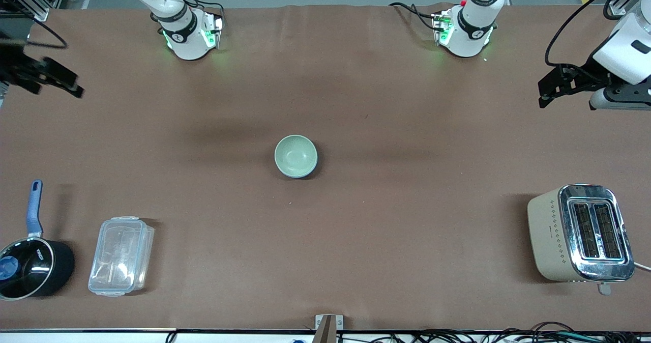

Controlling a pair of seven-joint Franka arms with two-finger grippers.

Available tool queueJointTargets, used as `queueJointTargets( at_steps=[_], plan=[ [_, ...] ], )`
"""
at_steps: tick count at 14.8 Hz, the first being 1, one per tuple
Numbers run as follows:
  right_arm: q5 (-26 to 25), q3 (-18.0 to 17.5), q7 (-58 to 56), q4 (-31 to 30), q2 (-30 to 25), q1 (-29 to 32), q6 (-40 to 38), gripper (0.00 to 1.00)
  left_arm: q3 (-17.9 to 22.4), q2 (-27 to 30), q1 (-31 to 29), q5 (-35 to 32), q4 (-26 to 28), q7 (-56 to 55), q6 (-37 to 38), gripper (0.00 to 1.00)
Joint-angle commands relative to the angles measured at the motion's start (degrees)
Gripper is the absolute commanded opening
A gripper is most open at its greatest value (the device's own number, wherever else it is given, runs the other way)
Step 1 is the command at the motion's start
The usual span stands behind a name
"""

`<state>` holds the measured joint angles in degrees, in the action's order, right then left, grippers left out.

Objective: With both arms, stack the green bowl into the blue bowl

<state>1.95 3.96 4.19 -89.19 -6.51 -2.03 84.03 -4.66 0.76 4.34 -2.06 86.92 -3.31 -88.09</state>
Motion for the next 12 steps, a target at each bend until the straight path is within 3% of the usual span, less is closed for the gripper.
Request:
queueJointTargets(
  at_steps=[1,6,12],
  plan=[
    [-1.1,-1.3,-1.7,8.0,3.7,0.9,-2.6,1.00,-0.5,0.6,-0.5,0.6,-0.3,-0.3,0.4,1.00],
    [-1.0,-1.3,-10.0,9.4,6.0,2.4,-2.6,1.00,-0.4,0.2,-0.7,-0.1,-0.9,0.1,0.4,1.00],
    [-0.7,-3.1,-1.9,8.9,5.9,3.4,-3.5,1.00,-0.4,0.3,-0.7,-0.2,-1.0,0.4,0.3,1.00]
  ],
)
